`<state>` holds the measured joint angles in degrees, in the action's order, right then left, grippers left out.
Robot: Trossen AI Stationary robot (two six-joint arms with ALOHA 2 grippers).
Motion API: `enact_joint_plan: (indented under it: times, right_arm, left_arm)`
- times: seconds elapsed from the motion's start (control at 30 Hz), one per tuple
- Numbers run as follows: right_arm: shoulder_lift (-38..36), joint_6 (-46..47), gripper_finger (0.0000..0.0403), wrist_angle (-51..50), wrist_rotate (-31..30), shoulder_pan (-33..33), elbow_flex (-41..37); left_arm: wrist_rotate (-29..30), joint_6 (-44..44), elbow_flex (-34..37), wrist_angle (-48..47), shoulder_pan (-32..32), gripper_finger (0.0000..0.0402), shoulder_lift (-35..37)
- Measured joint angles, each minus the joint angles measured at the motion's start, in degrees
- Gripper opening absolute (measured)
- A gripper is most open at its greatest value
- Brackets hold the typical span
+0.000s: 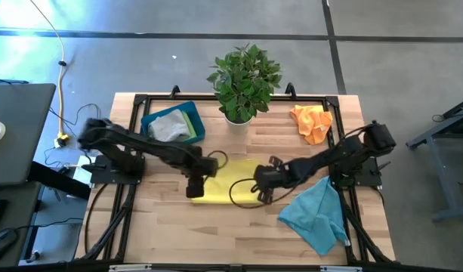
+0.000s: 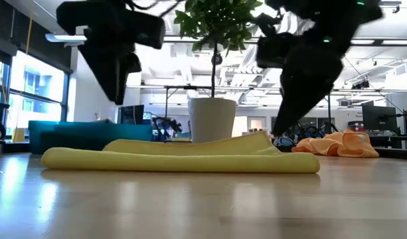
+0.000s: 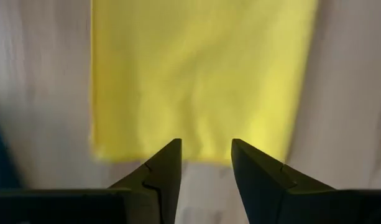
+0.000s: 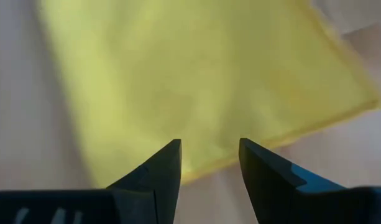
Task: Fold microfiber towels
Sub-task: Fold the yellow towel
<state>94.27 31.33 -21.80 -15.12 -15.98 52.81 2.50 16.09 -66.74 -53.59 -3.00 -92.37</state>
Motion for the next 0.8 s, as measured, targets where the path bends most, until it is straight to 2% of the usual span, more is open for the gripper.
enact_joint_plan:
  times: [0.2,0.37,0.6,0.8]
  right_arm:
    - [-2.4,15.9,0.0154,15.1,-1.4,-1.3,-7.7]
    - [-1.5,22.7,0.0154,28.3,-1.4,-1.3,-10.2]
    - [2.7,25.2,0.0153,28.8,1.8,-0.8,-10.5]
    - [3.5,20.5,0.0153,22.0,1.7,-0.5,-10.4]
  left_arm:
    - [0.6,13.4,15.6,19.7,-2.3,0.0131,7.8]
    - [6.8,18.4,22.1,28.9,-4.1,0.0131,8.1]
    - [12.1,16.3,23.2,30.4,-6.9,0.0131,7.6]
    - [10.6,19.1,23.2,31.1,-8.9,0.0131,7.6]
